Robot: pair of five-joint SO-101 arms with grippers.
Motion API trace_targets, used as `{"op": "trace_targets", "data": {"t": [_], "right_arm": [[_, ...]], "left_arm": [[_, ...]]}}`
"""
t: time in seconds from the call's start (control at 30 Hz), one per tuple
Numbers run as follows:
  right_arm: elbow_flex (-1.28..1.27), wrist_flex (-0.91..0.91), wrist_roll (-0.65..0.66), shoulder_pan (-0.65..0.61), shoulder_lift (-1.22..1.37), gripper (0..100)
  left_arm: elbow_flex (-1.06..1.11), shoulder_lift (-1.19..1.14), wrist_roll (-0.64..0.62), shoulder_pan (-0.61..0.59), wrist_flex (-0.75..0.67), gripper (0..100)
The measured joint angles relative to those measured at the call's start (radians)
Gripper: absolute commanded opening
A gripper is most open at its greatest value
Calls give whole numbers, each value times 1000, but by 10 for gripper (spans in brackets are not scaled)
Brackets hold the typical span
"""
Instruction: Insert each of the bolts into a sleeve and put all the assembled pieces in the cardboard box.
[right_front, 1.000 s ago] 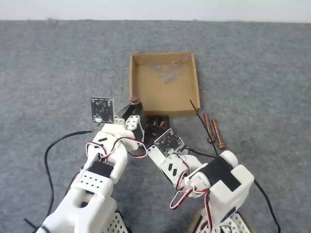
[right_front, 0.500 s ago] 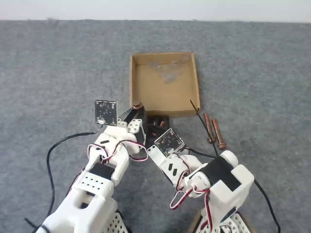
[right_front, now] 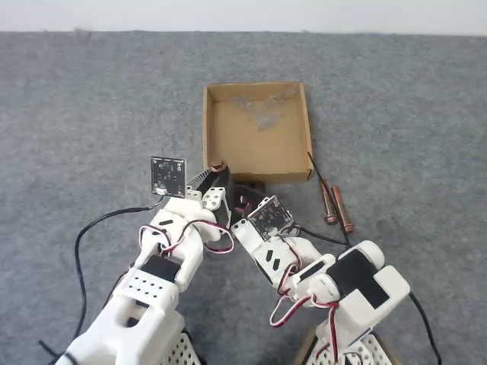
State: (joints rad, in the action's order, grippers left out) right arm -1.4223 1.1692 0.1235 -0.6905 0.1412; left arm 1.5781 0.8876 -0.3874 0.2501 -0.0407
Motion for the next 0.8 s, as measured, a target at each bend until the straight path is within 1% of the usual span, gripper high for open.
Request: {"op": "trace_targets", "data": {"t": [0.8], "right_arm": [[-5, 35, 0, 0, 0, 6]], "left_arm": [[0, 2, 0, 5, -2, 13]]}}
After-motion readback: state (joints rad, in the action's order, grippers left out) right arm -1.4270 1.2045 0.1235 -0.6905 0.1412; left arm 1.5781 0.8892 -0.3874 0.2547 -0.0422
